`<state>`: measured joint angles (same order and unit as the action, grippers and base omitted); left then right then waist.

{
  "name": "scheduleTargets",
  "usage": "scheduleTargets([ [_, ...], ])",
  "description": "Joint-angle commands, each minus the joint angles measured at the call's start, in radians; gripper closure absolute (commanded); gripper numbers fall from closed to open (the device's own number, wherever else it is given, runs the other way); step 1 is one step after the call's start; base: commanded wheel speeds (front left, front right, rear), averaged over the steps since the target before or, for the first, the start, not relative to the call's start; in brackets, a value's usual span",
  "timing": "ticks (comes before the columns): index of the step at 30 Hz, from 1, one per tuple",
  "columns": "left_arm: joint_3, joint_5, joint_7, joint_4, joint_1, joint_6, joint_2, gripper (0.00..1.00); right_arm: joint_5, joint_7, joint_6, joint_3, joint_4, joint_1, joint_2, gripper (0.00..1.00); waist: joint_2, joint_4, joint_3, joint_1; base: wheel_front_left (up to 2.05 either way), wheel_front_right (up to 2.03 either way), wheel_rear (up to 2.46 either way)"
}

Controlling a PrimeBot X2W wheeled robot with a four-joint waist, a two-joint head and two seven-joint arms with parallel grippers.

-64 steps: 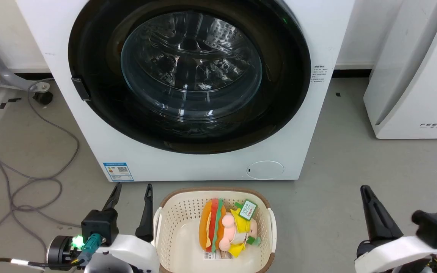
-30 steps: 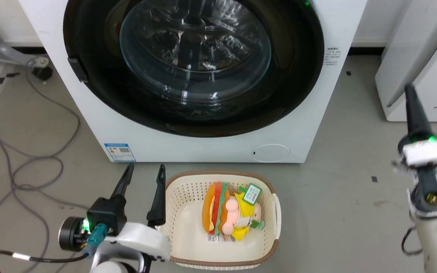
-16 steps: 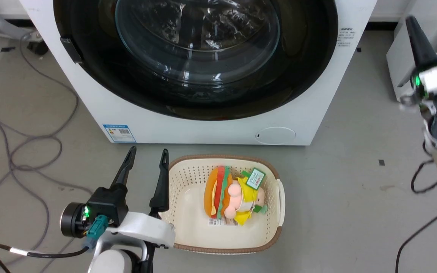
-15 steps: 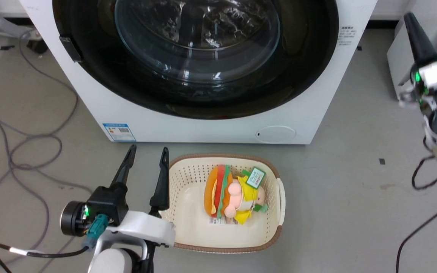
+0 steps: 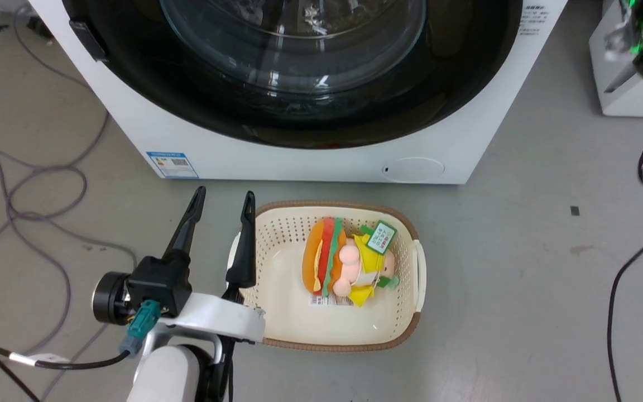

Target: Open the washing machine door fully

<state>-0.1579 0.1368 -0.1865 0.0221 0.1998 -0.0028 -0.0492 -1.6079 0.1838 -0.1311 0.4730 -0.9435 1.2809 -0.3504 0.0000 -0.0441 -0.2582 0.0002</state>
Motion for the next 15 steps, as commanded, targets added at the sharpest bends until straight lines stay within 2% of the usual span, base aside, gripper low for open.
scheduleTargets([
  [1,-0.008,0.011,-0.012,-0.003,0.022,-0.002,-0.001,0.0,-0.045,0.014,0.0,0.035,-0.036,0.058,-0.014,1.0,0.0,-0.002,-0.01,-0.0002,0.0,0.0,0.0],
  [15,-0.039,0.043,-0.042,-0.002,0.064,0.005,-0.001,0.0,-0.228,0.158,0.0,0.291,-0.182,0.283,-0.041,1.0,0.0,-0.018,-0.072,-0.0002,0.0,0.0,0.0],
])
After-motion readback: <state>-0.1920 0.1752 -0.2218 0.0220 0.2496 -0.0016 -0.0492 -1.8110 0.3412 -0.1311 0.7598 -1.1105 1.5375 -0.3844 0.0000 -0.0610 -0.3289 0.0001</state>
